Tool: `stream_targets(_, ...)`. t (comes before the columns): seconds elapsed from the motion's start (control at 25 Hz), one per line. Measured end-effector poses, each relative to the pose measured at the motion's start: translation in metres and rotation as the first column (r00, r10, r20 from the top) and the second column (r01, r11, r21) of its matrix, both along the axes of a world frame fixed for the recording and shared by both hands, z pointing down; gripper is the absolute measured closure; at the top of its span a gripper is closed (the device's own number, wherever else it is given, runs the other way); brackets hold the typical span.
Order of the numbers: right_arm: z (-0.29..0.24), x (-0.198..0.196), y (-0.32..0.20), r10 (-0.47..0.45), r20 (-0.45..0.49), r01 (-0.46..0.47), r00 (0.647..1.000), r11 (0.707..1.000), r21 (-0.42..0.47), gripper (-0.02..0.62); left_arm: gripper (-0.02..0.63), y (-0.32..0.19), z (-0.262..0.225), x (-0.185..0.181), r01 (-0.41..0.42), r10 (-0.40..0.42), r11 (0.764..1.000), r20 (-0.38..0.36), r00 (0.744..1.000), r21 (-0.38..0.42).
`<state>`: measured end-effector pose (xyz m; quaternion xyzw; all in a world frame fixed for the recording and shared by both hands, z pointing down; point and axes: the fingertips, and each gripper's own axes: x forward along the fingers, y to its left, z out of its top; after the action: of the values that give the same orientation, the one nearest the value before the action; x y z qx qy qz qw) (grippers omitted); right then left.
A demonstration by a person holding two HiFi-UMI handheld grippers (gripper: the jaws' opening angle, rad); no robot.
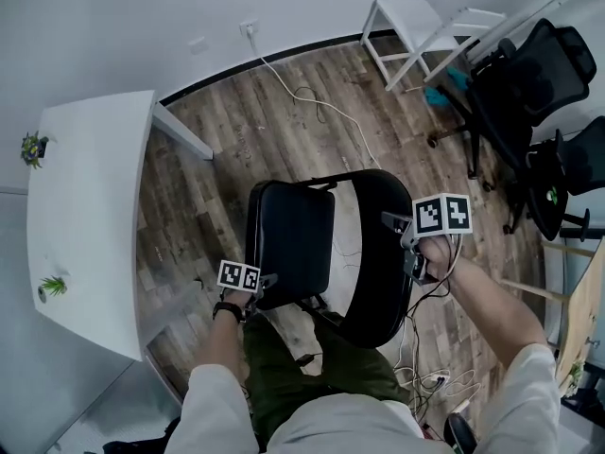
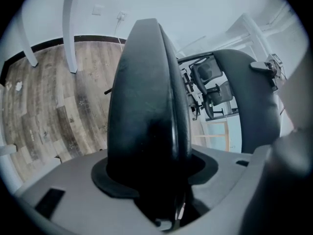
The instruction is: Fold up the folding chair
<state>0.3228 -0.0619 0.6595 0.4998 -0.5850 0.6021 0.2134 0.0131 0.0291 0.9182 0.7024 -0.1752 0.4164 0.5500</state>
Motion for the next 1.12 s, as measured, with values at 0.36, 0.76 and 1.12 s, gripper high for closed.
stream_targets(0.36,-0.018,-0.007,-0.001,0.001,-0.051,-0.002,0.999,1.000,-0.018,0.506,0.350,0.015,-0.032,0.038,0.004,-0.005,0.999,0.006,1.000,0.034)
stream_targets(0.76,-0.034,-0.009,-0.003,-0.079,-0.090,0.076,0.993,0.996,-0.037,0.506,0.353,0.047,-0.067,0.088,0.005,-0.002,0.997,-0.041,0.999,0.073)
stream_targets(1.12,-0.049,-0.036,-0.013,-0.043,-0.067,0.039,0.997,0.997,-0.062,0.487,0.334,0.053,-0.093,0.123,0.045,-0.033,0.995,-0.132,0.991,0.093)
